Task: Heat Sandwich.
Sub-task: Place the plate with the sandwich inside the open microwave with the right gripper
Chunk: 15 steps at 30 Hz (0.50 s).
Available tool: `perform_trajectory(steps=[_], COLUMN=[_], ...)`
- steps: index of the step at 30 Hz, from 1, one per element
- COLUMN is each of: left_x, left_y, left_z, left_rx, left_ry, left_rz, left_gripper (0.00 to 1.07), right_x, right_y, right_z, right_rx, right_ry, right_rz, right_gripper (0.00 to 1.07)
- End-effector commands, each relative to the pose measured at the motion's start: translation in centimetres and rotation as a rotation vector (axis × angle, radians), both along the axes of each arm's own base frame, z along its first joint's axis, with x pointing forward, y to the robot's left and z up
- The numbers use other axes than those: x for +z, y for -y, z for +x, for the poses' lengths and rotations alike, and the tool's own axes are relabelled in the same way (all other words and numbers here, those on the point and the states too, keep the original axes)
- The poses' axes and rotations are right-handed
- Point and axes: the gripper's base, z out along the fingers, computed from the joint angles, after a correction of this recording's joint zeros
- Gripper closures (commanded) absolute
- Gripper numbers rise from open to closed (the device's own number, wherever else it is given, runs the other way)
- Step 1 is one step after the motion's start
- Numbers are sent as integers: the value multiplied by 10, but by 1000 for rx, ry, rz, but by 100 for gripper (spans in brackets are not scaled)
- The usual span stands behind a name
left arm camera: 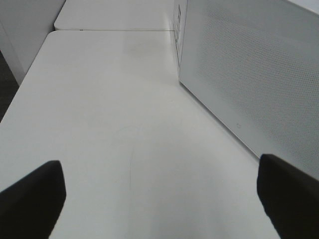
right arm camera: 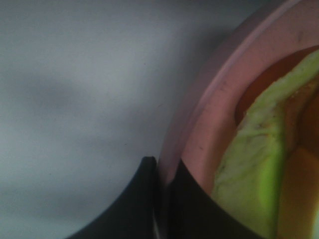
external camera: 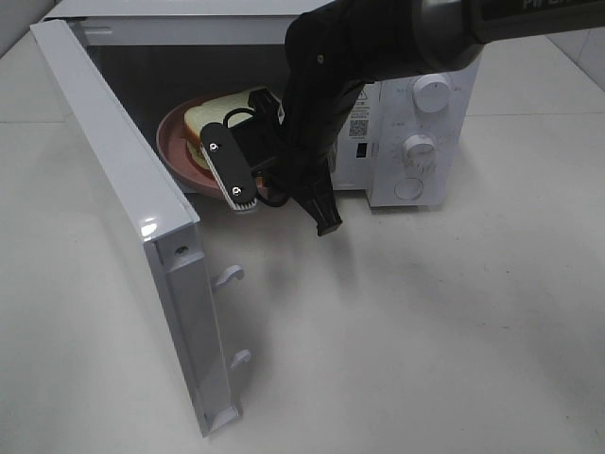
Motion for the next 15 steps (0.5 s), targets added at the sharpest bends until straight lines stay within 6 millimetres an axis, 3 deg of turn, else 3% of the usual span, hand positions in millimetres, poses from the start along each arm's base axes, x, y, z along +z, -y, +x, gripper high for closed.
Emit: perform_trajectory(steps=[1, 15], left_x=[0, 0], left_y=[0, 0], left_z=[-4, -4], left_rx=[-2, -2], left_ry=[27, 27], left_rz=[-3, -3], left_gripper=[9, 9], right_x=[7, 1], right_y=[-5, -24], right_z=[9, 33], right_rx=[-24, -81], right_ry=[21, 24], right_rz=[29, 53], right_gripper=[107, 107])
